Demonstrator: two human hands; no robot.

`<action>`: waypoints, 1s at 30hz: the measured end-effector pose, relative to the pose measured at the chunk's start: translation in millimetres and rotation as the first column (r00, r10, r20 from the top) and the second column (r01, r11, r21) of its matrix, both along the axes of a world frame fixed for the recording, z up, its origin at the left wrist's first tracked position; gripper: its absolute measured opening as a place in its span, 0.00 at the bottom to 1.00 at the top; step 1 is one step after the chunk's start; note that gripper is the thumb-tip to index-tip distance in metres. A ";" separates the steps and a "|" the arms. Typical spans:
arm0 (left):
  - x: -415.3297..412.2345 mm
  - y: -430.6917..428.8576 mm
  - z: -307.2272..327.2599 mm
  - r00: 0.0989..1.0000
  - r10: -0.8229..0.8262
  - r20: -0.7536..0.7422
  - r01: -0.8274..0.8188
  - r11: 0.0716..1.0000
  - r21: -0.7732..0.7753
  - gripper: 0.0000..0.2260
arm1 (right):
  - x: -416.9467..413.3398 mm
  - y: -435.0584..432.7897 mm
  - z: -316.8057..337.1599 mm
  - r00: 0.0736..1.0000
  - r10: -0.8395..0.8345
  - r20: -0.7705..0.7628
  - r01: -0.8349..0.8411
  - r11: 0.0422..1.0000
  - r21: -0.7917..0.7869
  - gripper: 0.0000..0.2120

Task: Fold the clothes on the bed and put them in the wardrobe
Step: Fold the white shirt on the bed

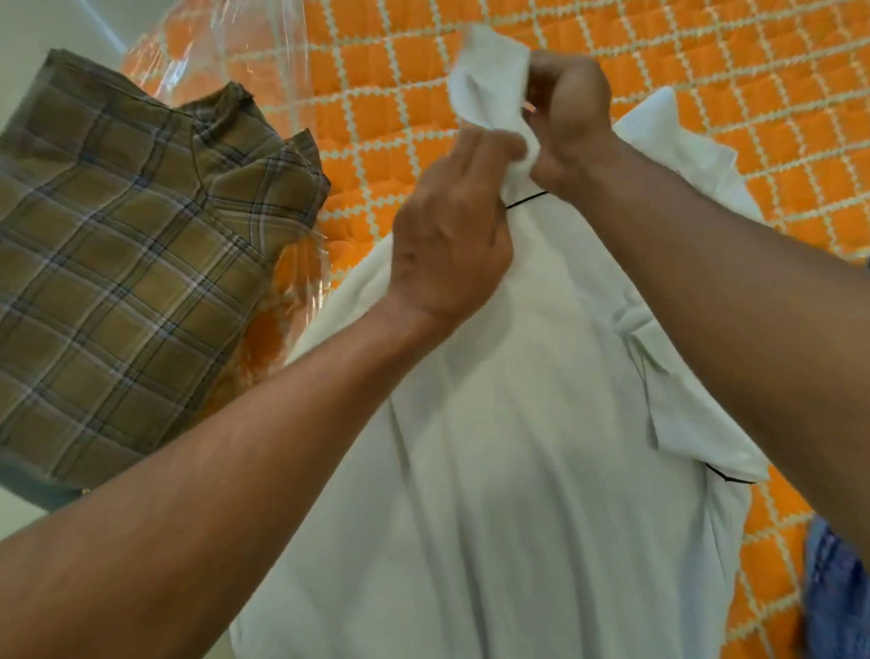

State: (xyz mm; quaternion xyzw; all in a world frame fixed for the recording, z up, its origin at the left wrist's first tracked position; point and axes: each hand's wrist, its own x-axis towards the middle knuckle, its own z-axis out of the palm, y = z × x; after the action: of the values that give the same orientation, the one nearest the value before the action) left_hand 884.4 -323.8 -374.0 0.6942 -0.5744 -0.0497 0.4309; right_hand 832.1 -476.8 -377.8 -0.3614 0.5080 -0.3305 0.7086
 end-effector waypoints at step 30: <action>16.0 240.5 31.7 0.988 -0.142 -0.056 0.105 0.369 0.924 0.15 | -51.3 56.9 58.8 -0.172 -0.124 -0.977 -0.983 -0.044 0.178 0.18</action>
State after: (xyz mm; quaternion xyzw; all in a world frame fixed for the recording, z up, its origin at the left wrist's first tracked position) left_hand 900.4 -83.3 -342.3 0.7720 -0.5065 -0.3816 -0.0435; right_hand 780.8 -419.9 -319.0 -0.9505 0.2491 0.1856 0.0006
